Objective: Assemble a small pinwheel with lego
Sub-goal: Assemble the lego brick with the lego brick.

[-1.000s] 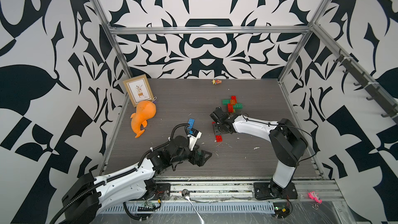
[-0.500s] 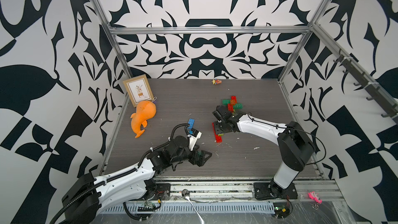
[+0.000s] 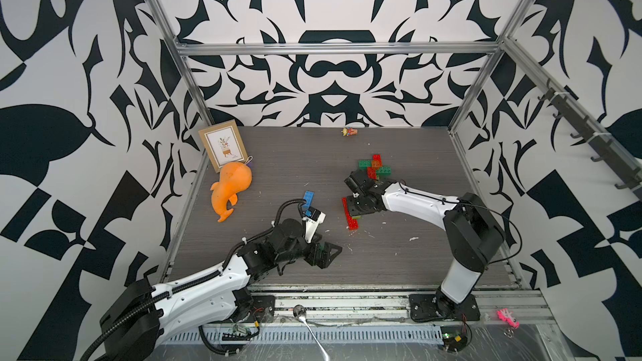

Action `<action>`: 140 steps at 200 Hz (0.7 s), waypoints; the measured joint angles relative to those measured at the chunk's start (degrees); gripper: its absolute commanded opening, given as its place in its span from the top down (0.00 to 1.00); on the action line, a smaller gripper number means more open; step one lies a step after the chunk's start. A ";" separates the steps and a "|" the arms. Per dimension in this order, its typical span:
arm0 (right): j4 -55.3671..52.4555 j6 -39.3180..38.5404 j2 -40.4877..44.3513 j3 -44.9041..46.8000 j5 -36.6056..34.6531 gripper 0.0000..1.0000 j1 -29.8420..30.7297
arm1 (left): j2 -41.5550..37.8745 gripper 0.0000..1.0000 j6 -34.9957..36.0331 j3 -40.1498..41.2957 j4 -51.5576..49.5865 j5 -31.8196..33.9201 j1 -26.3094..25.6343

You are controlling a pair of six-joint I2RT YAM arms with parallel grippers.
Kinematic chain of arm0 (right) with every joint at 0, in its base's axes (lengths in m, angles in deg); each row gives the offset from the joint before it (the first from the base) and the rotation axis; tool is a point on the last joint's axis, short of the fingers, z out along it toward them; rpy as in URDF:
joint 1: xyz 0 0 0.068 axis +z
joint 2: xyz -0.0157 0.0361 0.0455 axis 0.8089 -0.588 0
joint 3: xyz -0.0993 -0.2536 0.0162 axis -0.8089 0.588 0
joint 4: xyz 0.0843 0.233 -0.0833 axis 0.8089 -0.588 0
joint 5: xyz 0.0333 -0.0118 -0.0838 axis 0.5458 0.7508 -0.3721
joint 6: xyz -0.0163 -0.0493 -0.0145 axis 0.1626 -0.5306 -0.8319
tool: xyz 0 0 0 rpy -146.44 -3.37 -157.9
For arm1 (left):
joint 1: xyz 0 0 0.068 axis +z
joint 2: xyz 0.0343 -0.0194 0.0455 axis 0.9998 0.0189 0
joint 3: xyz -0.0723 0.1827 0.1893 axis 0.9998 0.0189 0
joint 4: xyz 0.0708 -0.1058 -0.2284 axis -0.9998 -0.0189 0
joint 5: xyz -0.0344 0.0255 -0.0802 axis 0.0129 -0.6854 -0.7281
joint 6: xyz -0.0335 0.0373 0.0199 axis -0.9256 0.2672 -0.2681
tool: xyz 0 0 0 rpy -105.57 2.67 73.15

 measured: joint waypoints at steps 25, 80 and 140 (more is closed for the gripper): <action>-0.02 -0.04 -0.81 0.00 0.31 0.60 -0.02 | 0.00 0.00 0.00 0.00 0.02 -0.04 0.00; -0.04 -0.09 -1.36 0.00 0.46 0.66 -0.02 | 0.72 0.00 0.02 0.00 0.02 -0.20 0.00; -0.02 -0.09 -1.36 0.00 0.46 0.89 -0.02 | 3.08 0.00 -2.40 0.17 3.65 3.30 0.00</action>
